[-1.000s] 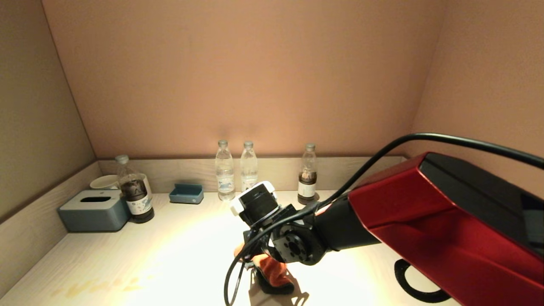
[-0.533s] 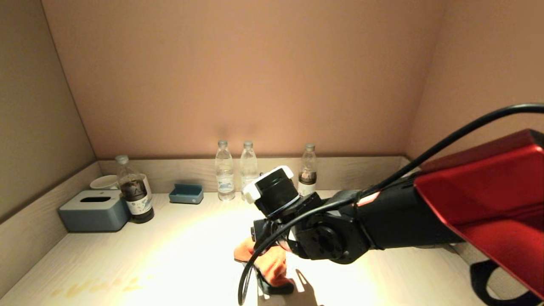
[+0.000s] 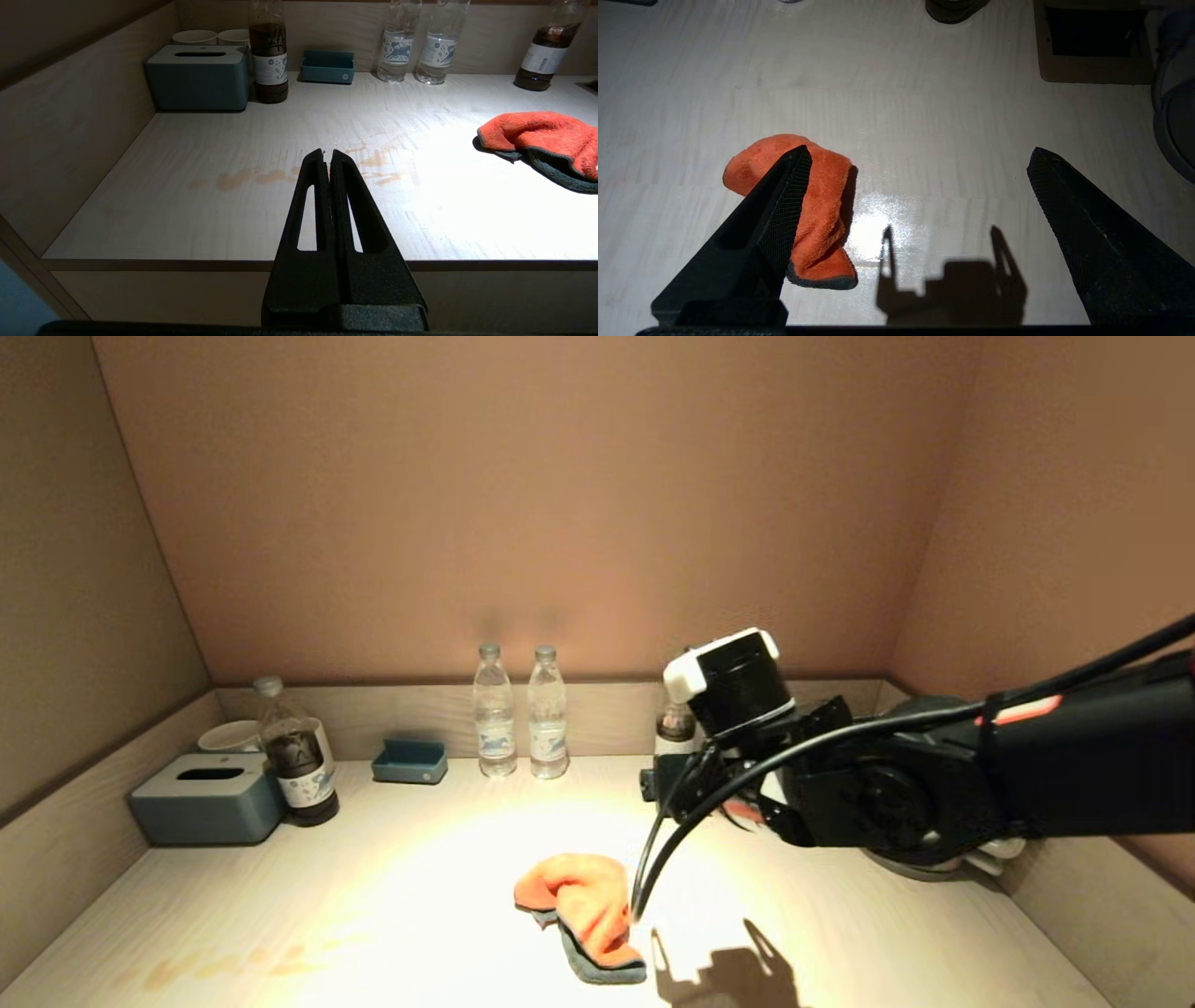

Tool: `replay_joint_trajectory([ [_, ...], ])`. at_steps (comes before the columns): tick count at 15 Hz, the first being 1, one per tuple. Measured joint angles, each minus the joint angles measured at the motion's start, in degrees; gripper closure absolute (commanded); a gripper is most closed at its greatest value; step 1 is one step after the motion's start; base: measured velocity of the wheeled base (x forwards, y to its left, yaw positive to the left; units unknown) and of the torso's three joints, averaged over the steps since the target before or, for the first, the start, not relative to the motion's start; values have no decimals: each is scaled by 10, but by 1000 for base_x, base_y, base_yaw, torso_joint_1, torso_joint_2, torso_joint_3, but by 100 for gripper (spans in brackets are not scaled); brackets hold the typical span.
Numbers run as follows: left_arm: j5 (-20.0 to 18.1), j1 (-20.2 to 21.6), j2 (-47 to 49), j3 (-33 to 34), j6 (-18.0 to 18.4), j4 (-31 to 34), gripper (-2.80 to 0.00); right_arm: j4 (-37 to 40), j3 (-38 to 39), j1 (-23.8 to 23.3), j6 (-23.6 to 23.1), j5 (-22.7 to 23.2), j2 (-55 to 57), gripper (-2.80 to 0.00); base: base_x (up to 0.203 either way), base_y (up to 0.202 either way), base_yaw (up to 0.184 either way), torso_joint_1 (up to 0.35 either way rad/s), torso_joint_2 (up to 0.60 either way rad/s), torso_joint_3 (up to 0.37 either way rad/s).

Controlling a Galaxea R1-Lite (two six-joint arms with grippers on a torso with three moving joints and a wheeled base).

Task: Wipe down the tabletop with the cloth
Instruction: Pick up the tablecloth

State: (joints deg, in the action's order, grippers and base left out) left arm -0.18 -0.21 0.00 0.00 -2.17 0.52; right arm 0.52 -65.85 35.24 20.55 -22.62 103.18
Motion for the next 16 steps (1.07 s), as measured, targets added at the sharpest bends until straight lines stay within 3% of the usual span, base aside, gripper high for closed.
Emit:
replay_joint_trajectory([
  [3,0,0,0,0,0,0,0,-1,22,-15,-2,3,-27,-280,0,0,0,0,0,0],
  [4,0,0,0,0,0,0,0,-1,27,-18,-2,3,-33,0,0,0,0,0,0,0],
  [10,0,0,0,0,0,0,0,-1,95,-108,-19,4,-146,0,0,0,0,0,0,0],
  [16,0,0,0,0,0,0,0,1,190,-192,-67,0,-366,0,0,0,0,0,0,0],
])
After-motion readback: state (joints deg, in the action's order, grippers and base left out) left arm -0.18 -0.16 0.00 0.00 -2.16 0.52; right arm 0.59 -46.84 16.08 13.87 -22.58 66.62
